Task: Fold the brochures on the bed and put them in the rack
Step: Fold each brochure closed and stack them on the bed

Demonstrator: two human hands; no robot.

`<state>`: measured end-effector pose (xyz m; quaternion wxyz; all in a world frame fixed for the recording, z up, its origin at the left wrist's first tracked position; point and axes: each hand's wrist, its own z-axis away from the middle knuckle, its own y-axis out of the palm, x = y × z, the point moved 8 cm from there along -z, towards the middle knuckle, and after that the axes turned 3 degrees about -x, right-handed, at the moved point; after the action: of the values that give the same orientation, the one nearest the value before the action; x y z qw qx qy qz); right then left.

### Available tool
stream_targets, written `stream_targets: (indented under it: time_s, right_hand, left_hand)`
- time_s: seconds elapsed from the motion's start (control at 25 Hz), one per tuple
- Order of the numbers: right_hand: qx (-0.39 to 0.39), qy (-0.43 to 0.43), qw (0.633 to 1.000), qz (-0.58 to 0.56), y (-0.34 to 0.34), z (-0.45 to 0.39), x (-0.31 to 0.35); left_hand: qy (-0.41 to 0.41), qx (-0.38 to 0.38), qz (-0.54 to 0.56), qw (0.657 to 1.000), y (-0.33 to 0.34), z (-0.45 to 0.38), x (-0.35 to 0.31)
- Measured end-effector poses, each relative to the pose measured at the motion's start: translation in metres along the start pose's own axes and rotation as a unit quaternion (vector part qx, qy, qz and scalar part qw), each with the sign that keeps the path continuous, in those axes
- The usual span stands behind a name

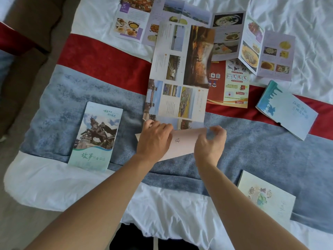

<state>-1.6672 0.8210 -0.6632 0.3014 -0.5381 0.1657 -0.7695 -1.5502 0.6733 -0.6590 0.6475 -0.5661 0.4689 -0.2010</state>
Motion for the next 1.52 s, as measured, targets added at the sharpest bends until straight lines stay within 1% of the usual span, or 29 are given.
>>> stream_targets:
  time_s: [0.08, 0.16, 0.28, 0.4, 0.48, 0.56, 0.68, 0.8, 0.84, 0.92, 1.04, 1.08, 1.12, 1.24, 1.32, 1.4, 1.44, 1.52]
  right_hand:
    - [0.021, -0.059, 0.997, 0.045, 0.005, 0.002, 0.006]
    - [0.024, -0.094, 0.993, 0.069, 0.006, 0.004, 0.013]
    - [0.02, -0.095, 0.994, 0.047, 0.006, 0.007, 0.016]
    - [0.006, -0.075, 0.996, 0.056, 0.008, 0.005, 0.015]
    - [-0.001, -0.053, 0.995, 0.088, 0.01, 0.001, 0.007]
    - [0.0, -0.032, 0.992, 0.121, 0.01, -0.004, -0.003]
    - [0.015, -0.01, 0.984, 0.176, 0.008, -0.011, -0.02]
    - [0.035, -0.031, 0.961, 0.273, 0.009, -0.015, -0.029]
    - [0.045, -0.042, 0.957, 0.284, 0.011, -0.014, -0.03]
    - [0.071, -0.039, 0.964, 0.254, 0.017, -0.015, -0.031]
    - [0.076, 0.048, 0.987, 0.133, 0.017, -0.018, -0.036]
    - [0.071, 0.062, 0.99, 0.109, 0.017, -0.017, -0.034]
    - [0.066, 0.058, 0.991, 0.104, 0.016, -0.015, -0.031]
    - [0.056, 0.013, 0.994, 0.089, 0.015, -0.009, -0.016]
    - [0.04, -0.006, 0.997, 0.065, 0.015, -0.002, -0.005]
    - [0.006, -0.032, 0.998, 0.049, 0.012, 0.001, 0.004]
    - [-0.004, -0.058, 0.997, 0.058, 0.011, 0.003, 0.009]
    - [0.002, -0.123, 0.988, 0.092, 0.013, 0.005, 0.018]
  left_hand:
    - [0.006, -0.015, 0.008, 1.0, -0.005, 0.0, -0.001]
    - [0.017, -0.036, 0.023, 0.999, -0.013, -0.001, -0.001]
    - [0.022, -0.061, 0.038, 0.997, -0.026, -0.005, -0.002]
    - [0.01, -0.06, 0.021, 0.998, -0.029, -0.011, -0.001]
    - [-0.004, -0.033, -0.001, 0.999, -0.023, -0.013, 0.004]
    - [-0.002, 0.015, -0.021, 1.0, -0.01, -0.009, 0.009]
    - [0.011, 0.127, -0.064, 0.99, 0.018, 0.006, 0.017]
    - [-0.002, 0.218, -0.092, 0.972, 0.042, 0.022, 0.028]
    - [-0.007, 0.231, -0.094, 0.968, 0.046, 0.024, 0.03]
    - [-0.009, 0.235, -0.095, 0.967, 0.048, 0.024, 0.031]
    - [-0.002, 0.219, -0.075, 0.973, 0.045, 0.02, 0.025]
    - [-0.001, 0.209, -0.066, 0.976, 0.043, 0.019, 0.022]
    - [0.0, 0.198, -0.058, 0.978, 0.04, 0.016, 0.02]
    - [0.01, 0.141, -0.025, 0.99, 0.025, 0.003, 0.009]
    - [0.025, 0.07, 0.015, 0.997, 0.012, -0.006, -0.001]
    - [0.034, 0.012, 0.024, 0.999, 0.0, -0.012, -0.008]
    - [0.033, 0.0, 0.021, 0.999, -0.004, -0.014, -0.01]
    - [0.032, -0.009, 0.021, 0.999, -0.009, -0.014, -0.013]
